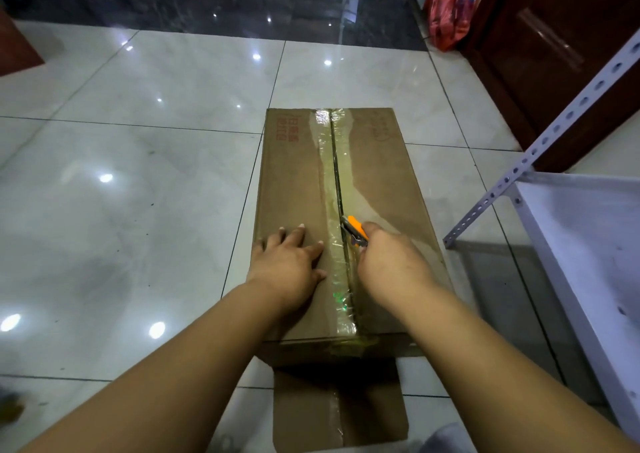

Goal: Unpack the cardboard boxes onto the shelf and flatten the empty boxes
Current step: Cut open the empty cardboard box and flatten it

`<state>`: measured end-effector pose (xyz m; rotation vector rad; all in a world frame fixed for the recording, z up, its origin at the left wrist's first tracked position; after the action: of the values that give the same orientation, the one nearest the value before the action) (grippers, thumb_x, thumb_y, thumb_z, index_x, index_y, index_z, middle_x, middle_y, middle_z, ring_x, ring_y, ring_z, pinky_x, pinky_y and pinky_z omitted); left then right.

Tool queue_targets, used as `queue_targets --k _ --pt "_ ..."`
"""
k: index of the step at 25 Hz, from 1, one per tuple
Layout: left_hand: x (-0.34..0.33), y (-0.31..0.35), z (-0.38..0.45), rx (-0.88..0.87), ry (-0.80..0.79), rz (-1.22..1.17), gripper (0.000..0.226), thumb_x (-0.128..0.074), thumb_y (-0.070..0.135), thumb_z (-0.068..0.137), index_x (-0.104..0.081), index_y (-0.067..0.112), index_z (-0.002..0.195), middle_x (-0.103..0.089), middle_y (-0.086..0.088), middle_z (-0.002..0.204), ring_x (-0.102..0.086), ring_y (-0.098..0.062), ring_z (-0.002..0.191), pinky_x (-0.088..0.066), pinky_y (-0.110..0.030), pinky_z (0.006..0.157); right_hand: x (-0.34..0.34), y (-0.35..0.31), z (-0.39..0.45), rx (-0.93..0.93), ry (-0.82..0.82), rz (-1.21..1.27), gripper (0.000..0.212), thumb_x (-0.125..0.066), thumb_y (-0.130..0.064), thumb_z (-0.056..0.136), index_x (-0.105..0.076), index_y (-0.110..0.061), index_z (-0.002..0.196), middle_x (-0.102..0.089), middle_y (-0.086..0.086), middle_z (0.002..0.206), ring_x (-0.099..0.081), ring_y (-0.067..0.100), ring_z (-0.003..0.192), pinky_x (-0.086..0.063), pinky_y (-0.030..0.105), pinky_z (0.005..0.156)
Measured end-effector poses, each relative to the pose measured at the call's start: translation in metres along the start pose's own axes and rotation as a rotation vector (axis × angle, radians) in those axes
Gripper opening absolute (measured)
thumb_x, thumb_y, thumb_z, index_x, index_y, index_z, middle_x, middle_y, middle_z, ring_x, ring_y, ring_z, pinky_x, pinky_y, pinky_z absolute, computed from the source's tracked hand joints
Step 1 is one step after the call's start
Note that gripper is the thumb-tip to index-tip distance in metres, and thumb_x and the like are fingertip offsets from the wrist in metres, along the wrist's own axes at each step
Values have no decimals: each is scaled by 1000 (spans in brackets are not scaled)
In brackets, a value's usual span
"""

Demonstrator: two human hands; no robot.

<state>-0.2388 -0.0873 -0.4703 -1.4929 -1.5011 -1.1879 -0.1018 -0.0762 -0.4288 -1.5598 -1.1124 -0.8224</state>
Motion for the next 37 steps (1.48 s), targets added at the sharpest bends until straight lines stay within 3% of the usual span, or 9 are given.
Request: queue_targets --k 9,17,22,25,27,33,37 --pt "-20 3 -50 -84 -91 -73 66 -41 55 95 -16 33 151 4 2 161 6 -25 147 -5 -41 118 -6 4 -7 14 13 45 43 -43 -11 96 -44 -22 137 -63 15 112 -60 33 100 -39 28 69" --pt "-30 10 -43 -148 -126 23 97 -43 78 78 -6 29 153 16 -2 159 19 -31 144 9 -46 116 1 -8 -7 16 31 25 40 -43 -13 97 -46 -22 135 -61 13 117 -58 33 105 -44 31 76" --pt "-31 6 -37 -186 16 -31 93 -39 80 78 -9 33 152 13 3 160 18 -26 145 11 -42 116 3 -6 -8 -33 62 44 26 -45 -12 94 -56 -18 117 -63 12 106 -55 32 91 -37 27 68" --pt "-32 1 -39 -198 106 -74 103 -23 92 65 -12 36 151 10 6 160 17 -22 146 15 -38 114 9 -1 -19 -47 81 47 26 -47 -12 94 -59 -21 116 -56 5 90 -48 27 79 -33 27 59" --pt "-29 0 -40 -202 169 -93 111 -10 91 53 -15 37 150 6 7 160 14 -20 146 14 -37 114 8 0 -32 -46 94 55 29 -47 -13 95 -59 -23 120 -59 5 95 -53 27 83 -39 28 63" --pt "-28 1 -43 -241 238 -86 114 -7 90 51 -23 35 149 -3 6 161 6 -21 147 8 -38 116 -4 9 -77 -82 136 108 35 -49 -18 97 -53 -24 131 -63 9 113 -58 29 97 -46 31 74" --pt "-29 -1 -47 -252 225 -77 111 -20 97 58 -23 35 149 -5 6 161 4 -22 147 6 -38 117 -7 12 -101 -93 159 172 35 -49 -20 98 -53 -26 132 -64 9 113 -57 28 94 -48 32 76"
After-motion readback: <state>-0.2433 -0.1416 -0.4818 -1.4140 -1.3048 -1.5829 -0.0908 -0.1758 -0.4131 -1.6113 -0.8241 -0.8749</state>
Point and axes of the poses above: each hand's wrist, its own z-axis towards the middle knuckle, its own x-axis out of the back of the hand, y = z × x, the point moved 8 cm from there along z, towards the middle knuckle
